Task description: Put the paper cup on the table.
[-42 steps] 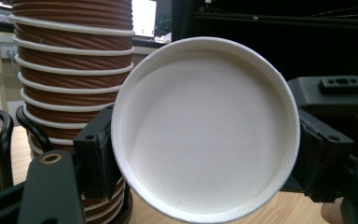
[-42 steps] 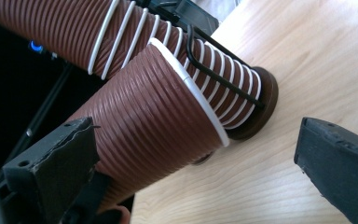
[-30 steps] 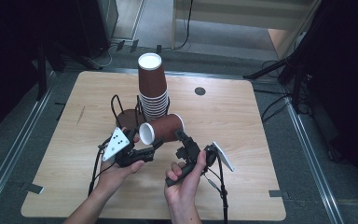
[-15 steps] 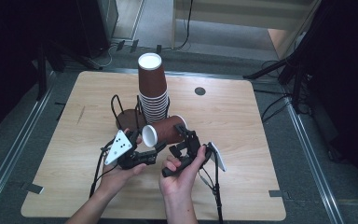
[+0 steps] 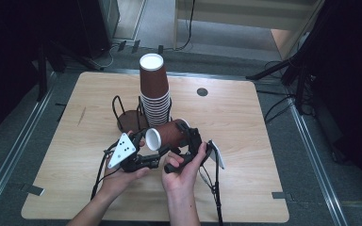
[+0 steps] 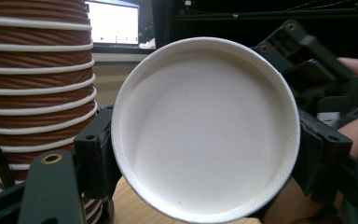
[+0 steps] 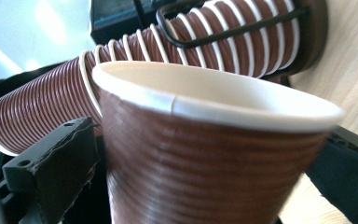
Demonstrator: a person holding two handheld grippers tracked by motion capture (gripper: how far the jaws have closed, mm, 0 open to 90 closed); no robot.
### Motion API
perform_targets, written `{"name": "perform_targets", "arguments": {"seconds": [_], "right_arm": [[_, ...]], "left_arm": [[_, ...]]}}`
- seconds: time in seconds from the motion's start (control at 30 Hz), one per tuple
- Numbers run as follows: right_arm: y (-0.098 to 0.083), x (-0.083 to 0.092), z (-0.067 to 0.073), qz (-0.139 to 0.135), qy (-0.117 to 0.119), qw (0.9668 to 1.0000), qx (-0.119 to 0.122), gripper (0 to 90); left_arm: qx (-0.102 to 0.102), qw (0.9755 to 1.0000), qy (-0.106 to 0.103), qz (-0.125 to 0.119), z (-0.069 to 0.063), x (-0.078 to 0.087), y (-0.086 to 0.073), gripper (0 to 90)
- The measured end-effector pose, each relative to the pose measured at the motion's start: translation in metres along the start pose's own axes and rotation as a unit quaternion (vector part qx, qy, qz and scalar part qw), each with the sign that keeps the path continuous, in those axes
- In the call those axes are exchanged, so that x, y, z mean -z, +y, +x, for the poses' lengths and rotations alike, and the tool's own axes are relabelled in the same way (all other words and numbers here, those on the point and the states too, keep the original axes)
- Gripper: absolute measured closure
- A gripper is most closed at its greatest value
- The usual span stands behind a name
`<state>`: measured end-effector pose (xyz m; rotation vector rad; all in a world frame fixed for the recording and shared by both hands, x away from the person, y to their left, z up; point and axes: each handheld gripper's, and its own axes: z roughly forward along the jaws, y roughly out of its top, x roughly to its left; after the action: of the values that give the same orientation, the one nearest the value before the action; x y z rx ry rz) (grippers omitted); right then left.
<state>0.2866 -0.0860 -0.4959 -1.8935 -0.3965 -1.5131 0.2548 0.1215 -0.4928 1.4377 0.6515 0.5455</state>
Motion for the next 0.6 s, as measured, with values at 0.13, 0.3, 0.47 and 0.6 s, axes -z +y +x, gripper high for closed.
{"name": "perform_targets", "arguments": {"seconds": [0.13,0.3,0.47,0.6], "right_arm": [[0.0019,-0.0040,-0.0036,0.011,-0.002,0.9999,-0.007,3.3],[0.0035,-0.0046,-0.0045,0.015,-0.004,0.9998,-0.013,7.6],[0.0025,-0.0064,-0.0047,0.018,-0.005,0.9998,-0.012,9.7],[0.0006,-0.0079,-0.0051,0.018,-0.003,0.9998,0.000,10.6]], "left_arm": [[-0.001,1.0000,0.001,0.002,0.0020,0.0017,0.0005,23.6],[-0.003,1.0000,0.004,0.006,0.0030,0.0026,0.0001,23.5],[0.003,0.9999,0.003,0.010,0.0055,0.0050,0.0009,22.5],[0.017,0.9998,0.000,0.013,0.0059,0.0090,0.0035,22.0]]}}
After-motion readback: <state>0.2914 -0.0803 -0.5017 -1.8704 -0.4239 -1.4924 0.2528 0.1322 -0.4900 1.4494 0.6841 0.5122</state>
